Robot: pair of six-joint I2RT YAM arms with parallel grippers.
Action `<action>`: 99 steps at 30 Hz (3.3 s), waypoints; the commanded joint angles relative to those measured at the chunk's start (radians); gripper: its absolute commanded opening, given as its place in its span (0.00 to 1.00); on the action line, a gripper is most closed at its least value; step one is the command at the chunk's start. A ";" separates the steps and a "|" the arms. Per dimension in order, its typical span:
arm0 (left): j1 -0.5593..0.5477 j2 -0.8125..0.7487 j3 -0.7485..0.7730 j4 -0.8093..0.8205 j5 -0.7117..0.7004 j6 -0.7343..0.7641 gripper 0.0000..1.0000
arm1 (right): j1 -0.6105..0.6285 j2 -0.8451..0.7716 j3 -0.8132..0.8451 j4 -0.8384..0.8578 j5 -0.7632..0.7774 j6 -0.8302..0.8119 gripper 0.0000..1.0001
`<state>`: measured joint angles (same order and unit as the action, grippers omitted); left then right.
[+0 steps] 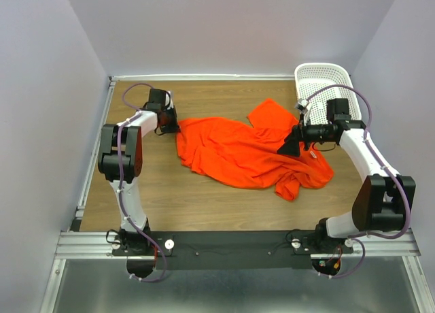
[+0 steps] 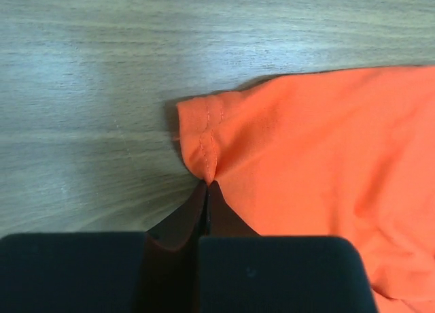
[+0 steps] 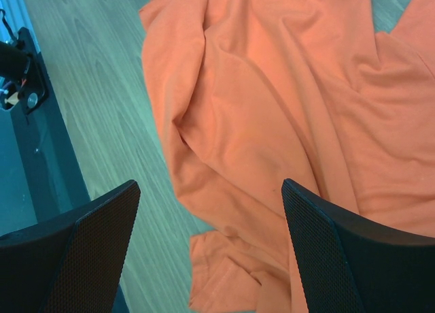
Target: Fold and stack the t-shirts
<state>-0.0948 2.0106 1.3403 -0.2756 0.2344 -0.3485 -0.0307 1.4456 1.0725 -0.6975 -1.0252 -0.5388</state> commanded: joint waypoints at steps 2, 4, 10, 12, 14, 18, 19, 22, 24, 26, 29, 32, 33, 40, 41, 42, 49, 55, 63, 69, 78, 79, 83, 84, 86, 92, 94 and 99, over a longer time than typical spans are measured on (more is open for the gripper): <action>0.032 -0.039 0.019 -0.045 -0.067 0.002 0.00 | 0.006 -0.019 0.004 0.004 0.008 0.005 0.92; 0.087 -0.071 0.013 -0.036 -0.075 -0.012 0.00 | 0.006 -0.022 0.001 0.004 0.016 0.002 0.92; 0.295 -0.182 -0.021 -0.011 -0.089 -0.038 0.00 | 0.006 -0.005 0.009 0.006 0.054 -0.010 0.92; 0.317 -0.213 -0.045 0.009 -0.080 -0.040 0.06 | 0.014 0.015 0.018 0.004 0.071 -0.012 0.92; 0.328 -0.243 -0.061 0.016 -0.070 -0.037 0.27 | 0.021 0.042 0.043 0.007 0.102 -0.015 0.92; 0.329 -0.317 -0.101 0.024 -0.095 -0.038 0.55 | 0.052 0.123 0.134 0.021 0.168 -0.001 0.92; 0.331 -0.338 -0.108 0.029 -0.107 -0.043 0.56 | 0.073 0.151 0.164 0.024 0.184 0.010 0.92; 0.331 -0.455 -0.157 0.061 -0.129 -0.052 0.62 | 0.136 0.264 0.262 0.046 0.255 0.056 0.91; 0.331 -0.556 -0.217 0.084 -0.113 -0.055 0.65 | 0.172 0.329 0.299 0.061 0.313 0.105 0.91; 0.331 -0.651 -0.266 0.130 -0.061 -0.055 0.65 | 0.230 0.392 0.313 0.058 0.344 0.119 0.91; 0.329 -0.740 -0.375 0.190 0.053 -0.043 0.66 | 0.317 0.380 0.238 0.062 0.398 0.054 0.91; 0.329 -0.762 -0.463 0.225 0.101 -0.038 0.66 | 0.348 0.365 0.204 0.078 0.441 0.049 0.91; 0.328 -0.757 -0.496 0.245 0.115 -0.040 0.66 | 0.350 0.364 0.207 0.078 0.467 0.049 0.91; 0.319 -0.756 -0.517 0.233 0.181 -0.018 0.63 | 0.406 0.326 0.069 0.078 0.519 0.000 0.84; 0.314 -0.766 -0.521 0.237 0.183 -0.018 0.63 | 0.414 0.312 0.054 0.078 0.540 -0.010 0.80; 0.307 -0.779 -0.530 0.236 0.181 -0.018 0.63 | 0.431 0.271 0.025 0.079 0.548 -0.016 0.79; 0.270 -0.788 -0.543 0.149 0.100 -0.038 0.63 | 0.615 0.130 0.018 0.090 0.530 -0.125 0.81; 0.271 -0.969 -0.510 0.116 -0.156 -0.015 0.66 | 0.865 0.367 0.194 0.193 0.577 -0.070 0.81; 0.271 -1.352 -0.581 0.159 -0.480 -0.016 0.79 | 1.040 0.729 0.610 0.257 0.712 0.016 0.81; 0.270 -1.480 -0.598 0.164 -0.573 -0.030 0.82 | 1.085 0.969 0.909 0.256 0.852 0.046 0.79; 0.270 -1.484 -0.601 0.177 -0.527 -0.024 0.83 | 1.098 1.099 1.064 0.268 0.886 0.071 0.71; 0.270 -1.483 -0.601 0.179 -0.527 -0.024 0.83 | 1.097 1.114 1.078 0.268 0.893 0.076 0.70; 0.270 -1.492 -0.601 0.174 -0.524 -0.023 0.83 | 1.098 1.159 1.103 0.265 0.890 0.097 0.43; 0.270 -1.500 -0.602 0.174 -0.526 -0.023 0.83 | 1.098 1.158 1.095 0.265 0.866 0.102 0.36; 0.270 -1.510 -0.604 0.177 -0.526 -0.023 0.83 | 1.100 1.135 1.052 0.266 0.826 0.112 0.20; 0.270 -1.504 -0.606 0.184 -0.520 -0.023 0.83 | 1.138 0.924 0.830 0.265 0.610 0.134 0.01; 0.270 -1.501 -0.604 0.184 -0.518 -0.024 0.83 | 1.164 0.865 0.770 0.263 0.535 0.134 0.01; 0.271 -1.492 -0.607 0.187 -0.508 -0.024 0.83 | 1.226 0.756 0.627 0.263 0.459 0.106 0.01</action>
<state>0.1753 0.5137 0.7433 -0.1062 -0.2768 -0.3702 1.1378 2.2776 1.7649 -0.4023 -0.4374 -0.4236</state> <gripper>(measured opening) 0.832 0.011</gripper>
